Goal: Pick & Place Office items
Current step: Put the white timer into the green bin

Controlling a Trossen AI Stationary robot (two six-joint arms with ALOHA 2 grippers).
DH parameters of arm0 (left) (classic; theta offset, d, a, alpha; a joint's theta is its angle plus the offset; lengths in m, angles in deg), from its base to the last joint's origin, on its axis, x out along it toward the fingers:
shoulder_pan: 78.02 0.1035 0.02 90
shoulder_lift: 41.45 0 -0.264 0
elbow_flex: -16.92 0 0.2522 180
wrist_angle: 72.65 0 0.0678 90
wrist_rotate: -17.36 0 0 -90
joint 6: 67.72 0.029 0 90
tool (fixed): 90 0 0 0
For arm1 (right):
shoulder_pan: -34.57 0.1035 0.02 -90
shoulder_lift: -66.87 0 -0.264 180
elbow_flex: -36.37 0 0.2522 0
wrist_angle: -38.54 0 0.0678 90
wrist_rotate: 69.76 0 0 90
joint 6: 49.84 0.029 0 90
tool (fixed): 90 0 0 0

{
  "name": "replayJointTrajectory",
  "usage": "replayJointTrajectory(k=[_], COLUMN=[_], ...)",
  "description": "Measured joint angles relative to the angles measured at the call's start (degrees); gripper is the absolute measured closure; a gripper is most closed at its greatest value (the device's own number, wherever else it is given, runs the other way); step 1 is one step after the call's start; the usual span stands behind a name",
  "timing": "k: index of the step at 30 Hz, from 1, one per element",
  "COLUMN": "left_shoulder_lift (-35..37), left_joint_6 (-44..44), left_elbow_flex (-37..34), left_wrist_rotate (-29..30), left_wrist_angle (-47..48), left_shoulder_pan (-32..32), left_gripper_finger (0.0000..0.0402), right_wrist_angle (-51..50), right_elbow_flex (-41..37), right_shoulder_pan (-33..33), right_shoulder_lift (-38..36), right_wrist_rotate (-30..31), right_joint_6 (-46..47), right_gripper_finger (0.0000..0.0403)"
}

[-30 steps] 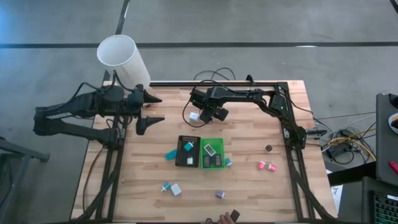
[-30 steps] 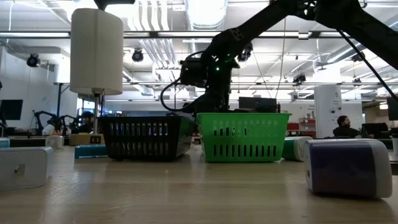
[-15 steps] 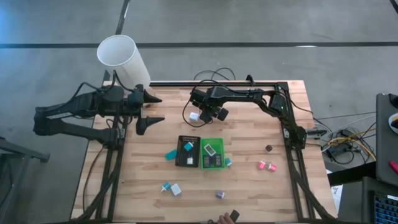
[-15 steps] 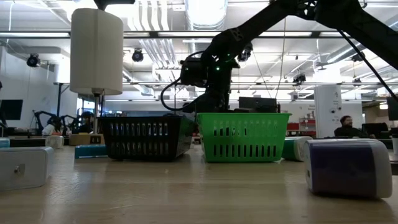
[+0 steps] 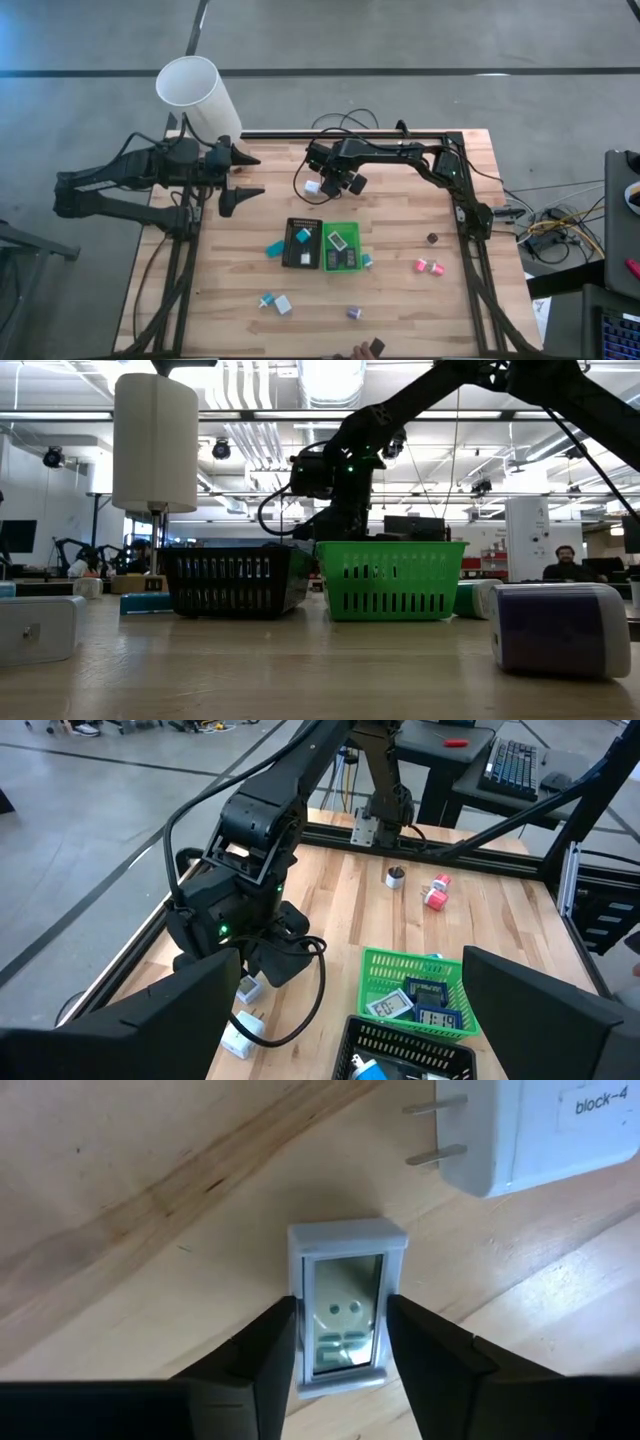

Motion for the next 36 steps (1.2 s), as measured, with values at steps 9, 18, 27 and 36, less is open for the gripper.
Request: replayJointTrajectory(k=[9, 18, 27, 36], left_shoulder_lift=[0.01, 0.02, 0.02, 0.02], left_joint_6=[0.00, 0.00, 0.00, 0.00], left_elbow_flex=[0.00, 0.00, 0.00, 0.00], left_wrist_rotate=[0.00, 0.00, 0.00, 0.00], left_wrist_angle=[0.00, 0.00, 0.01, 0.00], left_shoulder_pan=[0.00, -0.02, 0.00, 0.00], left_gripper_finger=[0.0019, 0.0019, 0.0019, 0.0019], right_wrist_angle=[0.33, 0.85, 0.96, 0.78], right_elbow_flex=[-0.08, -0.11, -0.11, -0.11], right_shoulder_pan=[0.02, 0.02, 0.02, 0.02], right_shoulder_lift=[0.00, 0.02, 0.02, 0.04], right_wrist_rotate=[-0.04, -0.03, 0.01, -0.06], right_joint_6=[3.32, 3.28, 3.26, 3.93], right_gripper_finger=[0.0199, 0.0177, 0.0174, 0.0174])
